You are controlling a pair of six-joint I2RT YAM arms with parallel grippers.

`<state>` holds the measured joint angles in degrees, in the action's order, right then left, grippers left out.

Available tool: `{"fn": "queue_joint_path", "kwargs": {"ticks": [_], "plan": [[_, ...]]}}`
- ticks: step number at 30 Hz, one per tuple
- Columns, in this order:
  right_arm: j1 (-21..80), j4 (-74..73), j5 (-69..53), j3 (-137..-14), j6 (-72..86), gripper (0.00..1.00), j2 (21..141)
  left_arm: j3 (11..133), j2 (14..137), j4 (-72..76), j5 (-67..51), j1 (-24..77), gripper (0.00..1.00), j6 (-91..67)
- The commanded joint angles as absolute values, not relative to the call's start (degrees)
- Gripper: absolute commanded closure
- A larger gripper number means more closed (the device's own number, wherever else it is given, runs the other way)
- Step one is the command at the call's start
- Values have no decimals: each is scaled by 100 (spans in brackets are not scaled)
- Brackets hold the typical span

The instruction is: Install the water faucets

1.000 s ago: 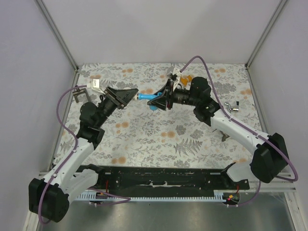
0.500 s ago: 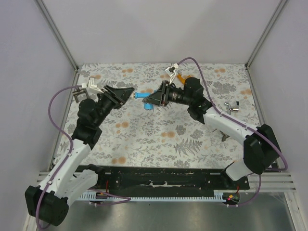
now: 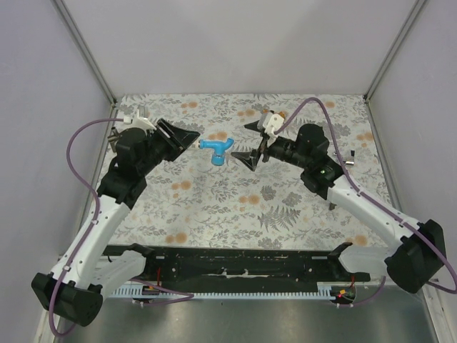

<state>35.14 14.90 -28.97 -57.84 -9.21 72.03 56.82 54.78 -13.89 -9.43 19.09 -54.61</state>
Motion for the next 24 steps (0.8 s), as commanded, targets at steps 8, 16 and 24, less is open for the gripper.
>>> {"fn": "queue_joint_path", "kwargs": {"ticks": [8,16,24], "plan": [[4192,2510,-1355,-4651,-5545,2,6653,6398,5581,-1723,-1142,1898,98,-5590],[4482,4438,-1424,-4289,-6187,2,7206,6627,5844,-1767,-1459,1898,98,-5730],[4675,4843,-1547,-4456,-6372,2,7506,6829,6082,-1837,-1643,1890,98,-5757]]}}
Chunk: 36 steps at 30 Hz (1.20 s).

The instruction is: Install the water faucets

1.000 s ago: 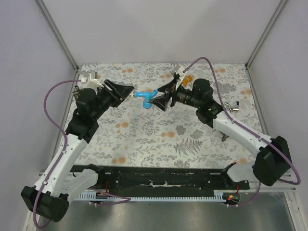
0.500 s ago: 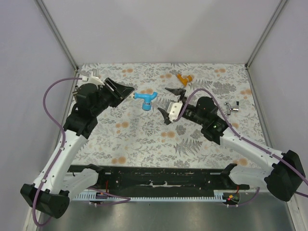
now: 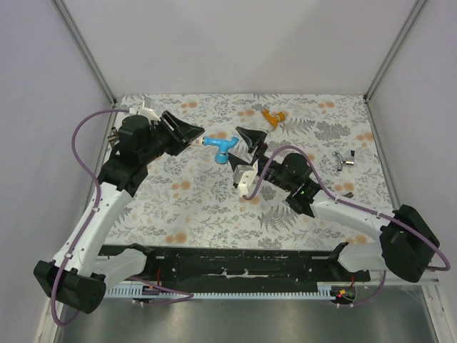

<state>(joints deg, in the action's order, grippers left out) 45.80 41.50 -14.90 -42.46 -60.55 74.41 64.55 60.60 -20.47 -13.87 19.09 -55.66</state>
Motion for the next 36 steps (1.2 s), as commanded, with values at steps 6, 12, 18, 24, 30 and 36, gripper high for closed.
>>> {"fn": "queue_joint_path", "kwargs": {"ticks": [6,12,18,24,30,36], "plan": [[4807,4658,-1740,-4570,-6390,2,7629,6829,6187,-1776,-1723,1890,98,-5792],[4878,4650,-1819,-4553,-6153,2,7725,6794,6231,-1705,-1740,1898,98,-5775],[4869,4334,-1855,-4798,-4908,9,7656,6768,6249,-1486,-1881,1898,98,-5590],[4834,3139,-2082,-5395,-3360,20,7444,6540,6047,-1108,-1968,1890,98,-5037],[4597,2830,-2539,-5704,-1682,32,7497,6276,5871,-967,-2074,1898,98,-4580],[4150,2883,-2628,-5871,364,39,7699,5881,5573,-406,-2066,1898,98,-4474]]}}
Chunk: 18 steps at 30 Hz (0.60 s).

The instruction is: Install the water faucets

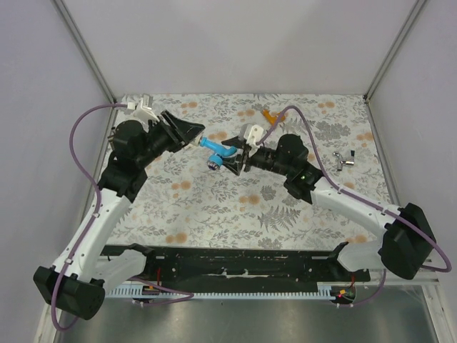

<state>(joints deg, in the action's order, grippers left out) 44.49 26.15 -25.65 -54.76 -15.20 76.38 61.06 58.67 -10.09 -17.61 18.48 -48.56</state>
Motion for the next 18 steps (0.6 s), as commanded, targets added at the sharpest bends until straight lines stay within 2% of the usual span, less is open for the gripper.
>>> {"fn": "queue_joint_path", "kwargs": {"ticks": [1,5,10,12,14,15,18], "plan": [[4009,2909,-2619,-5897,874,42,7734,5775,5494,-291,-2057,1898,98,-4474],[3665,3198,-2768,-5898,2502,48,7910,5459,5265,228,-2030,1890,98,-4509],[3639,3348,-2891,-5766,2691,46,7954,5475,5247,71,-1934,1898,98,-4623],[3639,3506,-2918,-5565,2358,41,7858,5502,5256,-156,-1759,1898,98,-4780],[3630,3752,-2883,-5266,1796,31,7709,5537,5282,-316,-1644,1898,98,-4965],[3639,3875,-2883,-5134,1471,2,7612,5537,5291,-351,-1609,1898,98,-5096],[3647,4051,-2892,-4738,294,2,7296,5572,5335,-395,-1573,1898,98,-5509]]}}
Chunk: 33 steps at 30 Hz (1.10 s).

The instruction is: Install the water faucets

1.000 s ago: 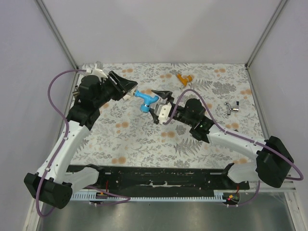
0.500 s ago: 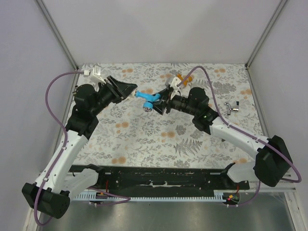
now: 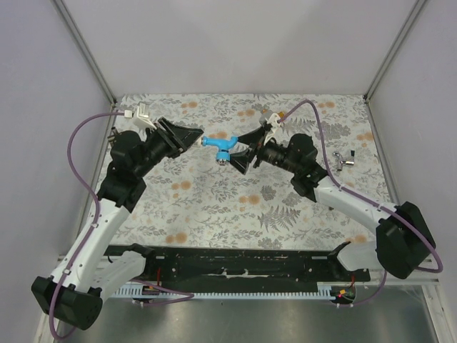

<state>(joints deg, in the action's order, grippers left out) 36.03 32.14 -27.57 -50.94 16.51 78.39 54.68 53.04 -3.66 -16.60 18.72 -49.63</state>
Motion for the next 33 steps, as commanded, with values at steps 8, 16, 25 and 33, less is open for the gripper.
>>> {"fn": "queue_joint_path", "kwargs": {"ticks": [8,16,25,33], "plan": [[3919,3472,-2655,-4342,-2546,2,6531,6011,5642,-956,-1775,1898,98,-6003],[4359,2558,-2434,-4675,-4649,2,6398,6187,5845,-1055,-2118,1890,98,-6231],[4421,2373,-2847,-5413,-3824,9,6776,6161,5810,-1186,-2188,1898,98,-6117],[4421,2137,-3050,-5923,-2823,21,7119,6118,5713,-1038,-2276,1898,98,-5679]]}}
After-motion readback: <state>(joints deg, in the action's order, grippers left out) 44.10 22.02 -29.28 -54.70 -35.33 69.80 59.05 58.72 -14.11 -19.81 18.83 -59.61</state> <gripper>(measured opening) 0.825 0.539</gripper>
